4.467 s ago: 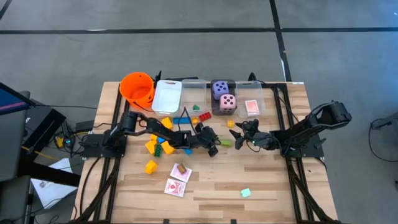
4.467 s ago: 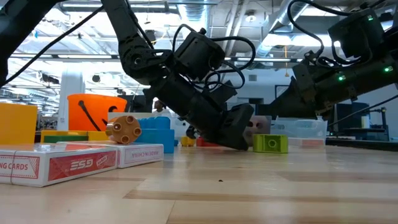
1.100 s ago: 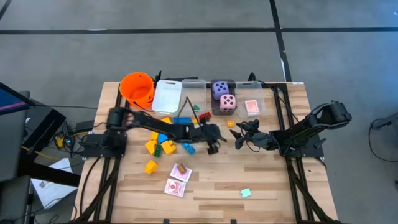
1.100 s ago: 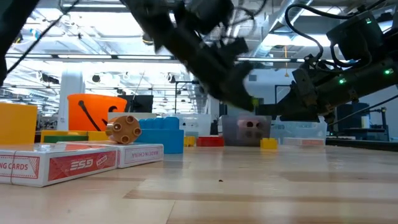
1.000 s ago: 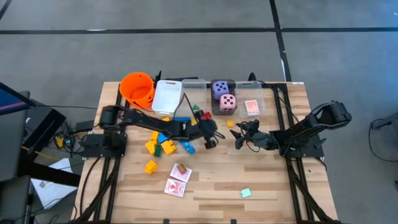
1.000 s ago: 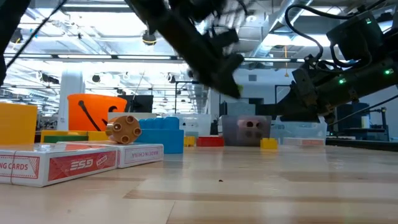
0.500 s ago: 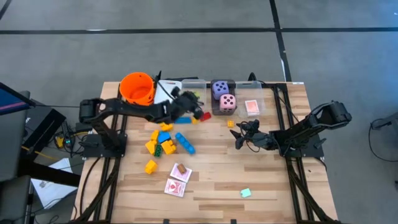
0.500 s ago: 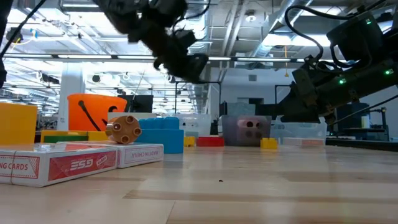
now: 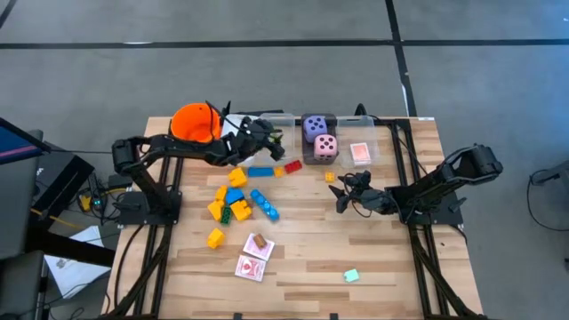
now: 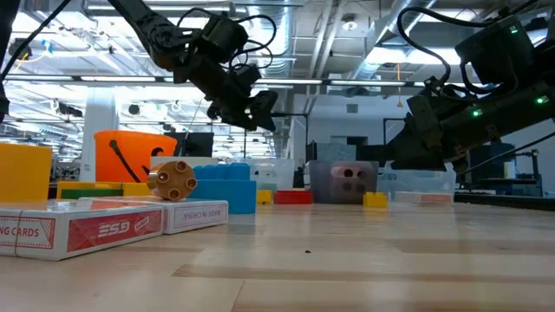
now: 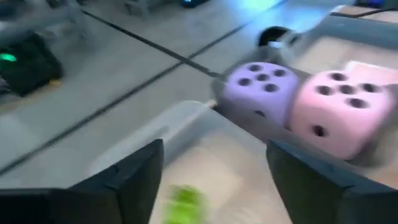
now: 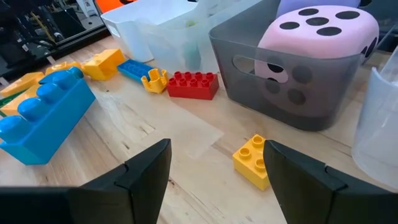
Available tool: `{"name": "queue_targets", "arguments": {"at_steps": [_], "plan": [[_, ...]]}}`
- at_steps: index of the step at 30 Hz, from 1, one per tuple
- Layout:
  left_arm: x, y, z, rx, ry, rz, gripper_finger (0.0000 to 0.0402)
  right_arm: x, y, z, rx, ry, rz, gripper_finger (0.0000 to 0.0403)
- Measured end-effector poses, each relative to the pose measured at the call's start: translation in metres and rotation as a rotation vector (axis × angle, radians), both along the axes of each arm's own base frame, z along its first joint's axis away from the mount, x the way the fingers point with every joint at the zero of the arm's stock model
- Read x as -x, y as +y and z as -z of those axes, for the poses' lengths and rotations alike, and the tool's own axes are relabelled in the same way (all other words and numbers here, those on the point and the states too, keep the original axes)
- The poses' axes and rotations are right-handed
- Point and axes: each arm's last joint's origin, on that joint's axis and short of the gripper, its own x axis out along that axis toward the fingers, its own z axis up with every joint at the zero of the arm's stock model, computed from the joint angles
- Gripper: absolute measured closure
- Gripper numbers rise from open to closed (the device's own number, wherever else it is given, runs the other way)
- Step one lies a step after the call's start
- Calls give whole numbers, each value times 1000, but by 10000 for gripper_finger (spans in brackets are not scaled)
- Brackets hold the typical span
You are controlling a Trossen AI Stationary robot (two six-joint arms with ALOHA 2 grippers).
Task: Pick & Place Toys
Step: Put the small yellow game piece into the left transparent bin
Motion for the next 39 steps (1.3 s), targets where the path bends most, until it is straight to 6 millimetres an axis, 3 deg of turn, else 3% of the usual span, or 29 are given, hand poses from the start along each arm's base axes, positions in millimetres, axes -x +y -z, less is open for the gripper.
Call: {"name": "queue_targets", "arguments": {"at_steps": [4,9,13,18,24,29,39], "plan": [[-7,-11,1,136,-69,239,102,0,0,0,1,0,2,154],[-18,-46,0,259,-98,614,102,0,0,0,8,5,-1,154],[-29,-77,3,186,-84,731,105,0,0,0,25,19,-9,154],[-49,-101,28,108,-115,771,103,0,0,0,25,21,-10,154],[-63,-99,76,91,-122,721,105,1,3,1,23,32,-26,154],[-71,-98,98,53,-206,725,105,1,3,2,23,36,-25,154],[-102,-93,130,67,-189,720,103,2,13,2,-9,14,-61,154]]}}
